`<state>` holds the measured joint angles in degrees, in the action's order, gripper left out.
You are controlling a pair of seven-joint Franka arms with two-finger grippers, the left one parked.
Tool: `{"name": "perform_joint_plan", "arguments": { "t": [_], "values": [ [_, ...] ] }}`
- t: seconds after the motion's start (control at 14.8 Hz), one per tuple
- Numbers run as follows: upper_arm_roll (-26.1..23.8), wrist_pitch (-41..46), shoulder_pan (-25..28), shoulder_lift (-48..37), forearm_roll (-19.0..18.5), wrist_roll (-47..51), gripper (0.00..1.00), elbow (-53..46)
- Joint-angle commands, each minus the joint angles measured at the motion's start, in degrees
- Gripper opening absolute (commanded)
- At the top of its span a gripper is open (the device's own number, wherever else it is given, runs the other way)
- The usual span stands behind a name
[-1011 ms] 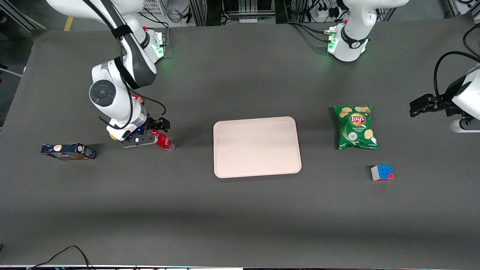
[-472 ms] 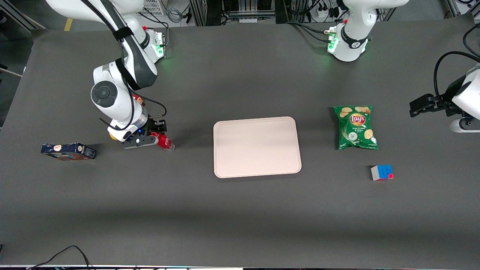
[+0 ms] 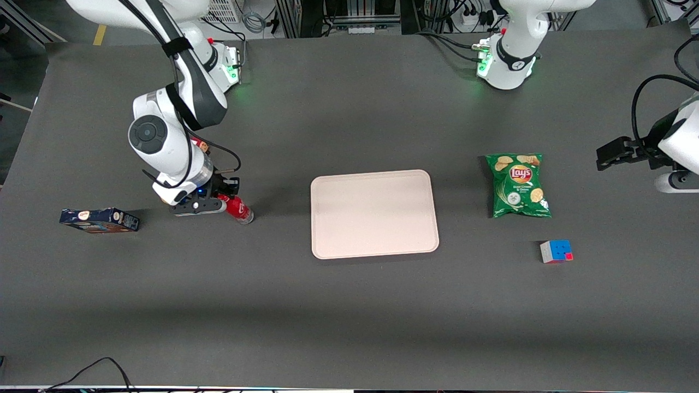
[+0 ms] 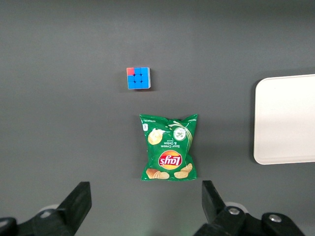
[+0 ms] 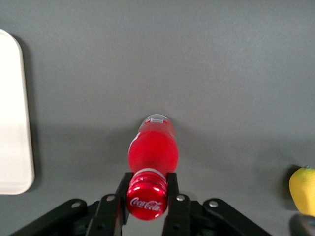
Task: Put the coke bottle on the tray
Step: 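Lift the bottle and carry it over the white tray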
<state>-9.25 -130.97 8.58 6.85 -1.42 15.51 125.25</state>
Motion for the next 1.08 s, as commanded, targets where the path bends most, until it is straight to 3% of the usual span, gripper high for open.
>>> {"name": "perform_joint_plan", "arguments": {
  "t": [0.0, 0.27, 0.47, 0.74, 1.01],
  "values": [
    [-0.3, 8.5, 0.1, -6.4, -1.3, 2.2, 0.00, -3.2],
    [-3.0, 25.5, 0.2, -7.9, -0.6, 2.7, 0.00, -15.9],
    [-7.3, 33.2, 0.3, -6.9, -0.5, 7.9, 0.00, -25.3],
    [-14.9, 34.9, 1.3, -0.5, -0.5, 19.9, 0.00, -35.1],
    [-16.4, 34.2, 7.6, 12.4, -1.4, 32.3, 0.00, -44.8]
  ]
}}
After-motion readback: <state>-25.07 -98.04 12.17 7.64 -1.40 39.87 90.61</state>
